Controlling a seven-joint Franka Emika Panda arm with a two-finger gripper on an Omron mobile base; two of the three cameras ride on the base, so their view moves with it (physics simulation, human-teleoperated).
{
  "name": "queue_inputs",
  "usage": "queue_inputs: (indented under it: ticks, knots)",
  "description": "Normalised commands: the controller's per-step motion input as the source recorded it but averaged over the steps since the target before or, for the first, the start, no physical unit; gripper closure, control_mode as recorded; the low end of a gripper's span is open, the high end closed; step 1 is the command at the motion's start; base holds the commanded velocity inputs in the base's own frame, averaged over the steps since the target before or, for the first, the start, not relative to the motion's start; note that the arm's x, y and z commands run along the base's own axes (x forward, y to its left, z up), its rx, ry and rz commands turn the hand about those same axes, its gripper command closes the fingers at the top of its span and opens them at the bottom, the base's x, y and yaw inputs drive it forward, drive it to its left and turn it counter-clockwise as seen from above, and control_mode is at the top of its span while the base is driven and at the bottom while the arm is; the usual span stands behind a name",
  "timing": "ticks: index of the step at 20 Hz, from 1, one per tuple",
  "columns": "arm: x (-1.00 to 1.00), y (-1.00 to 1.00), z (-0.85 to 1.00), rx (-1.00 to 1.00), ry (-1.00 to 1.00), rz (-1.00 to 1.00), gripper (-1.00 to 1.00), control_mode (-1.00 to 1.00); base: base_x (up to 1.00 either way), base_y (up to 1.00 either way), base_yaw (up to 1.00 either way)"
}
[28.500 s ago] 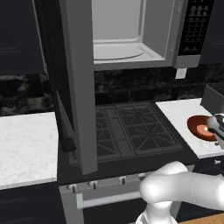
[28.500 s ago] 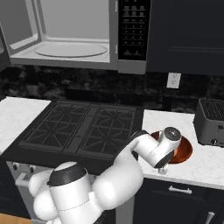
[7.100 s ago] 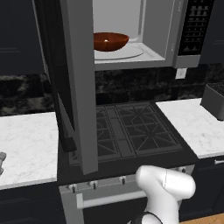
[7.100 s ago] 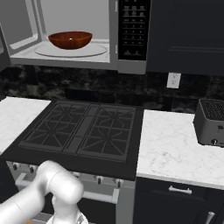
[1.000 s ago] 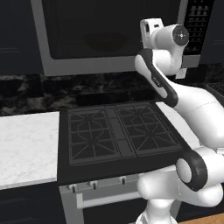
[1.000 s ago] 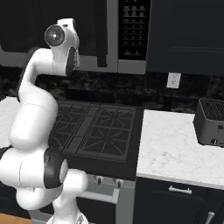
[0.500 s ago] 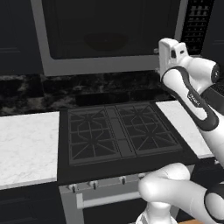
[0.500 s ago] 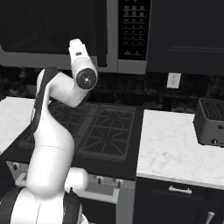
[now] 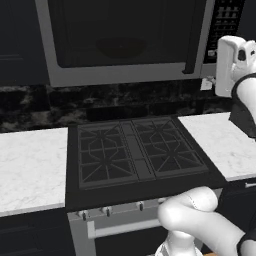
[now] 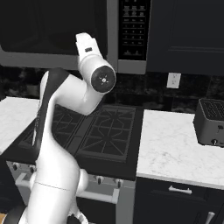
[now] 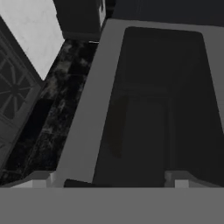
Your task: Open the microwave, place the bowl with waffle inside the microwave, then close the microwave door and turn it on.
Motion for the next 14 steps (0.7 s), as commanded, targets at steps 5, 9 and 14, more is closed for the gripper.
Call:
queue_inputs:
  ticks: [5,9,14]
  knots:
    - [-0.25,-0.94,0.01,-0.01,0.13,0.00,-1.00,-1.00,0.00,0.00,0.00]
    - [0.20,-0.51,0.00,0.00,0.04,-0.01,-1.00,-1.00,0.00,0.00,0.00]
    - [0.57,-0.32,-0.04,0.00,0.02,-0.01,-1.00,-1.00,0.00,0.00,0.00]
